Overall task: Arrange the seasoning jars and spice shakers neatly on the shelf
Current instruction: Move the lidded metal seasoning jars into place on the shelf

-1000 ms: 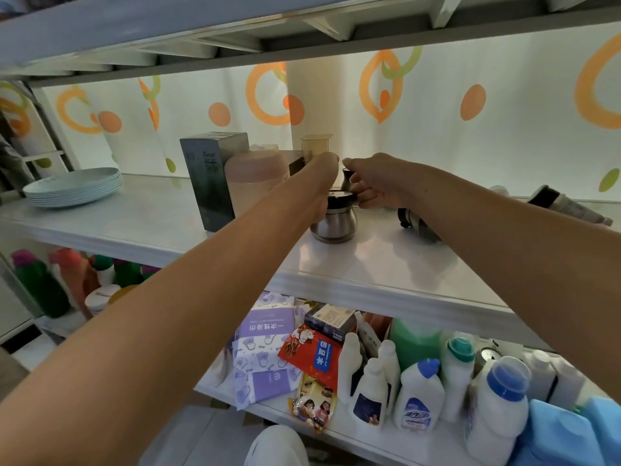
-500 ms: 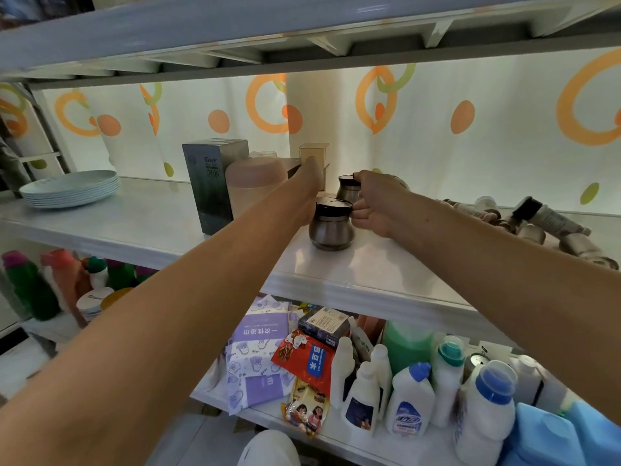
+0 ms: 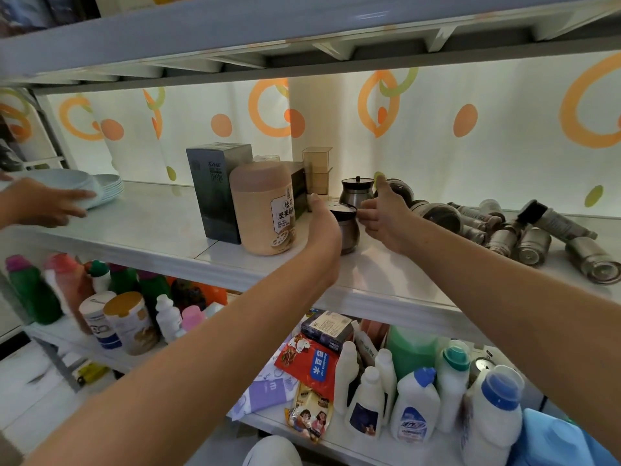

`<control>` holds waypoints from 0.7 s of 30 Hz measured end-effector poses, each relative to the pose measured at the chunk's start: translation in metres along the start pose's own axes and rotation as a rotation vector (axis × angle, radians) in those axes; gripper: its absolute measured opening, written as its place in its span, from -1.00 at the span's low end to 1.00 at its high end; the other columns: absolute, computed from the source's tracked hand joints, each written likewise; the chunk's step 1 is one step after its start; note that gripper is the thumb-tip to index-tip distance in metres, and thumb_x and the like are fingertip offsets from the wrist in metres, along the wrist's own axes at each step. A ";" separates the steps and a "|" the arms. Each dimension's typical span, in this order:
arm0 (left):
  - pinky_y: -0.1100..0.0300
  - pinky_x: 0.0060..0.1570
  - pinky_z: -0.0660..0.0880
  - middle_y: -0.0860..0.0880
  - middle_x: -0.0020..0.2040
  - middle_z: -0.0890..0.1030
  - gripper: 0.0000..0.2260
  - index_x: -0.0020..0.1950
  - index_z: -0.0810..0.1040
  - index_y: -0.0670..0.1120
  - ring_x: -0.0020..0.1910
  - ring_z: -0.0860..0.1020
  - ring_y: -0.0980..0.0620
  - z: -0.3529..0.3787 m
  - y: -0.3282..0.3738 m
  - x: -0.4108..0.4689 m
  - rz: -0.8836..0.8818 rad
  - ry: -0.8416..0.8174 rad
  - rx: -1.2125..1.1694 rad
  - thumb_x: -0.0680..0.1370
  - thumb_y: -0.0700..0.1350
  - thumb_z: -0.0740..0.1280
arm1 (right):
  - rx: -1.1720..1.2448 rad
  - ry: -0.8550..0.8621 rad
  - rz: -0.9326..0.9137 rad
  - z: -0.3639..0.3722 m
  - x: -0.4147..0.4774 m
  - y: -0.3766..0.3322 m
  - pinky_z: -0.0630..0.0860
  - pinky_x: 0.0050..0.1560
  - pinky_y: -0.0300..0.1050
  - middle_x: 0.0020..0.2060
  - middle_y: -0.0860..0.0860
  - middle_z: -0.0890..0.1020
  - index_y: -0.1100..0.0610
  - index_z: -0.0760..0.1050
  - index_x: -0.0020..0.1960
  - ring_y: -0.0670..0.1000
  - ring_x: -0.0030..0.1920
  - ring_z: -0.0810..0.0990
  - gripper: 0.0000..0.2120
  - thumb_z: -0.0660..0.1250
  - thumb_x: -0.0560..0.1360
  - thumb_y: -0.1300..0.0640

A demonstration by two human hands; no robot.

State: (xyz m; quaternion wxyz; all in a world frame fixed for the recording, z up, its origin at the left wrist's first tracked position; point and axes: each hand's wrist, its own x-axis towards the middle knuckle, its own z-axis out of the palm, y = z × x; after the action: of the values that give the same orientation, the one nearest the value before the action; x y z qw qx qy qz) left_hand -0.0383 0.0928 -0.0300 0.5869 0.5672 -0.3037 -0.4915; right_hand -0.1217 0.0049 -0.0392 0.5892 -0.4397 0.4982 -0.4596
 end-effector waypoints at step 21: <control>0.02 0.11 0.38 -0.03 0.33 0.50 0.00 0.44 0.37 0.02 0.23 0.46 -0.03 -0.031 -0.011 0.108 -0.054 -0.006 0.153 0.22 0.61 -0.07 | -0.062 -0.001 0.039 -0.003 -0.011 0.010 0.34 0.44 0.06 0.35 0.23 0.51 0.23 0.25 0.51 0.20 0.39 0.46 -0.23 -0.05 0.58 -0.35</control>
State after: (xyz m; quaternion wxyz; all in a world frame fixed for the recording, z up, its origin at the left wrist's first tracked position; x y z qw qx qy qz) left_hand 0.0233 0.0060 -0.0676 0.5275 0.6168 -0.3269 -0.4843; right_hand -0.1242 0.0170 -0.0470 0.5846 -0.4482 0.5203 -0.4321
